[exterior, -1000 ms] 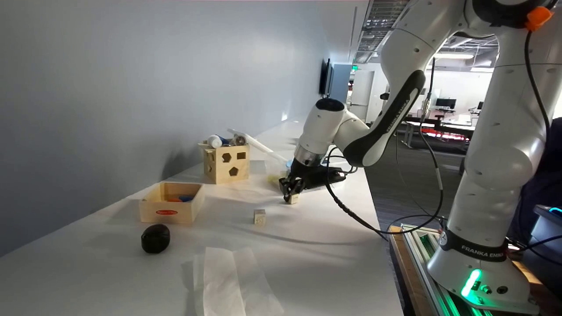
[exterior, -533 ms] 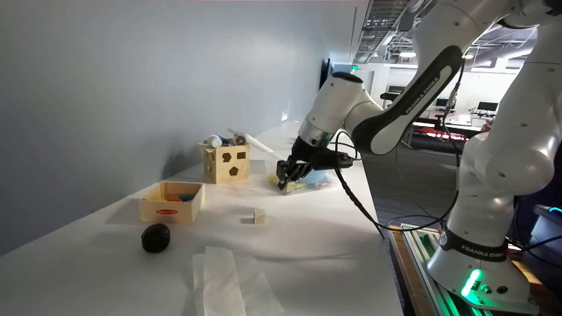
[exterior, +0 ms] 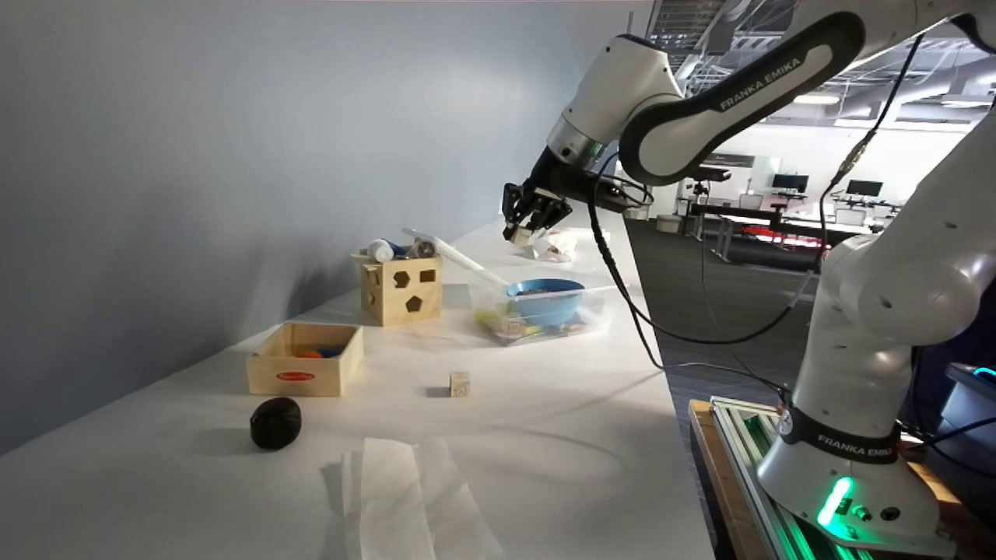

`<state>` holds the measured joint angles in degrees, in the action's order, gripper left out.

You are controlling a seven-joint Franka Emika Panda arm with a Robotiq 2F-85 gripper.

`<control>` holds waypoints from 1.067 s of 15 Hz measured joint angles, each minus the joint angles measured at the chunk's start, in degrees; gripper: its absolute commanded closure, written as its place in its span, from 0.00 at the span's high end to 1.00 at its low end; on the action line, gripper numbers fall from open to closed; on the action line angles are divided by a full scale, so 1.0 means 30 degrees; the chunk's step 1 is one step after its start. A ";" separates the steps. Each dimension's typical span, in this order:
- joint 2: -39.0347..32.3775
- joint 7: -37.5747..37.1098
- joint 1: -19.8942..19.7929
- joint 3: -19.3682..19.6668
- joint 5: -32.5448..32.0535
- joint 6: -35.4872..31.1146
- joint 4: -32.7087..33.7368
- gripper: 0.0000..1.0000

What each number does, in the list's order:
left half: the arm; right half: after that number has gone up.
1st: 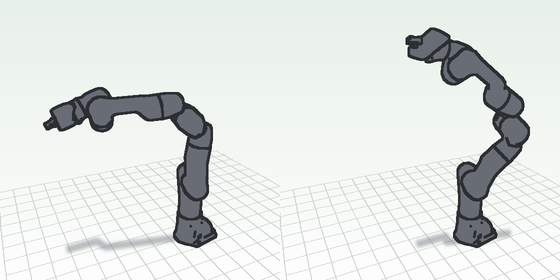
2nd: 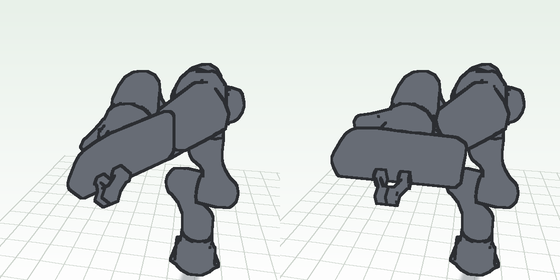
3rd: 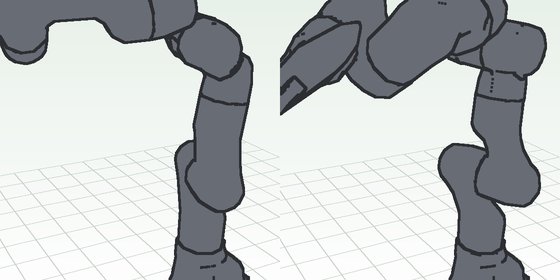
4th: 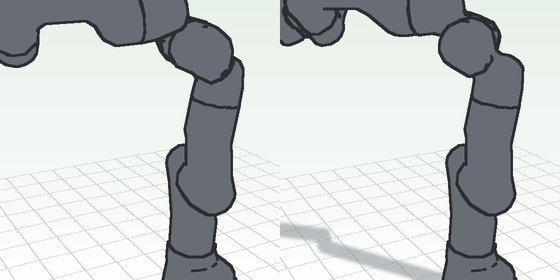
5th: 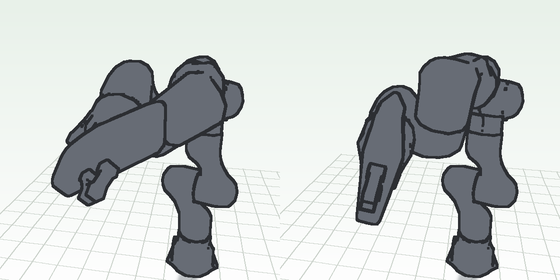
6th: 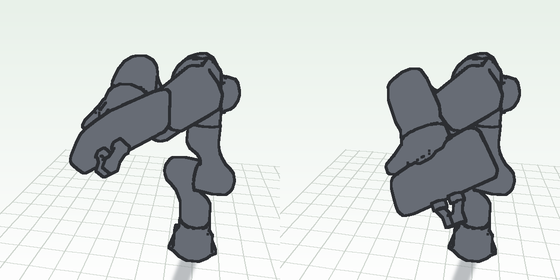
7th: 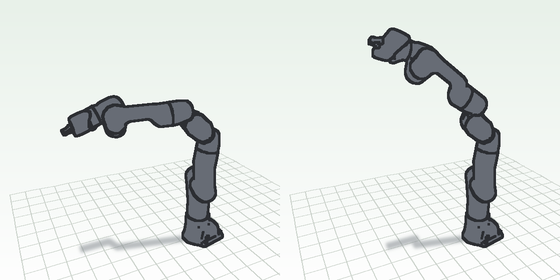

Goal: Put the cubes in the bowl

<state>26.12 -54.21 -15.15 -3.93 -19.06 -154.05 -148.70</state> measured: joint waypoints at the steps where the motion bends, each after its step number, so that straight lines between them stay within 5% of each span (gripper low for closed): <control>1: -0.0112 0.0089 -0.0399 0.0011 0.0000 0.0583 0.0261 0.10; 6: -0.1685 0.0138 -0.1597 0.0326 -0.0004 0.1214 0.0671 0.10; 12: -0.4539 0.0146 -0.1557 0.0771 -0.0008 -0.0316 0.1041 0.10; 13: -0.4972 0.0146 -0.1484 0.0785 -0.0008 -0.0477 0.1144 0.60; 16: -0.5910 0.0145 -0.1097 0.0931 -0.0008 -0.0565 0.1444 0.73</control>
<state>8.38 -53.78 -18.44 -1.14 -19.08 -155.74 -144.37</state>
